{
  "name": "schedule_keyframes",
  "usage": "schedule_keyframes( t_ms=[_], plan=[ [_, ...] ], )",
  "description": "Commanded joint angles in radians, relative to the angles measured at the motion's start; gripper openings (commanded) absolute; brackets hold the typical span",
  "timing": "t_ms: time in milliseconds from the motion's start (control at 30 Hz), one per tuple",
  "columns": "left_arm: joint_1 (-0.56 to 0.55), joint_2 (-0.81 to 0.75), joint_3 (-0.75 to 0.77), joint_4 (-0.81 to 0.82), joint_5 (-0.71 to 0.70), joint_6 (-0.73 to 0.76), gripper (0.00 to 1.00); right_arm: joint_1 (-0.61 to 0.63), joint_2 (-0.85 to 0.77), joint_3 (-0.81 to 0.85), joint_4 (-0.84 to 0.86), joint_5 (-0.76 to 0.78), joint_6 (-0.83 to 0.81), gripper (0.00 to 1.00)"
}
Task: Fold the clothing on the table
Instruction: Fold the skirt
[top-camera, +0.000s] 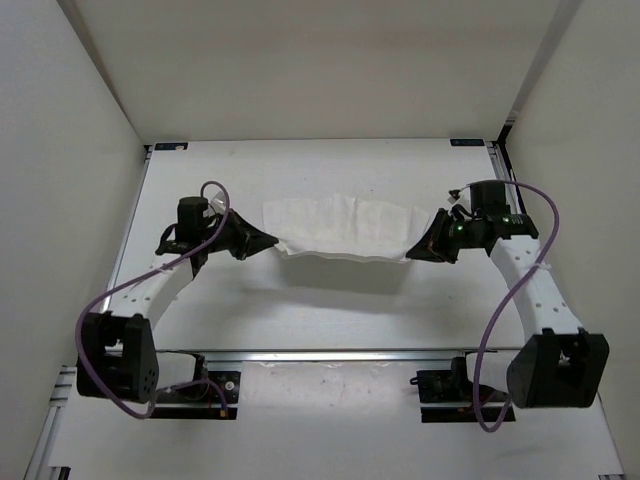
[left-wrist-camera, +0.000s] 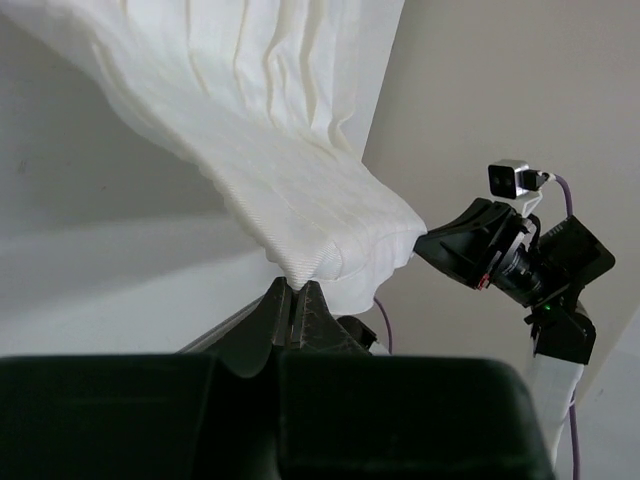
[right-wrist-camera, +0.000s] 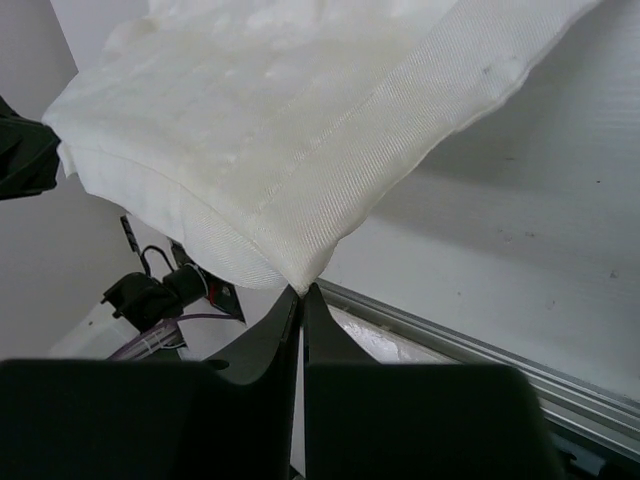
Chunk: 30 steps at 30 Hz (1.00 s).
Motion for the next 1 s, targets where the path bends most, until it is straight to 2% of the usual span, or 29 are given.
schedule_keyframes(
  t_ms=[0, 133, 267, 500, 767, 800, 833, 900, 933, 967],
  plan=[
    [-0.002, -0.100, 0.003, -0.064, -0.038, 0.044, 0.00, 0.026, -0.092, -0.025, -0.049, 0.039, -0.003, 0.00],
    [-0.003, -0.099, 0.028, -0.098, -0.050, 0.064, 0.00, 0.010, -0.105, -0.054, -0.030, 0.032, 0.002, 0.00],
    [0.009, -0.039, 0.051, -0.072, -0.053, 0.047, 0.00, -0.018, -0.042, -0.014, 0.016, 0.019, -0.009, 0.00],
    [0.061, 0.110, 0.161, -0.072, -0.094, 0.051, 0.00, -0.047, 0.237, 0.151, 0.109, -0.022, -0.016, 0.00],
    [0.044, 0.433, 0.341, -0.034, -0.179, 0.034, 0.00, -0.049, 0.642, 0.478, 0.101, -0.037, -0.013, 0.01],
    [0.032, 0.484, 0.356, -0.007, -0.191, 0.016, 0.06, -0.049, 0.703, 0.533, 0.095, -0.039, -0.015, 0.04],
    [0.029, 0.504, 0.382, 0.015, -0.191, 0.004, 0.17, -0.047, 0.734, 0.591, 0.081, -0.030, -0.022, 0.07],
    [0.018, 0.619, 0.437, 0.023, -0.209, -0.004, 0.20, -0.047, 0.820, 0.686, 0.052, -0.040, -0.024, 0.20],
    [0.016, 0.656, 0.474, 0.047, -0.222, -0.018, 0.27, -0.049, 0.867, 0.754, 0.044, -0.042, -0.023, 0.23],
    [0.018, 0.674, 0.502, 0.085, -0.228, -0.039, 0.39, -0.049, 0.919, 0.821, 0.038, -0.036, -0.021, 0.31]
  ],
)
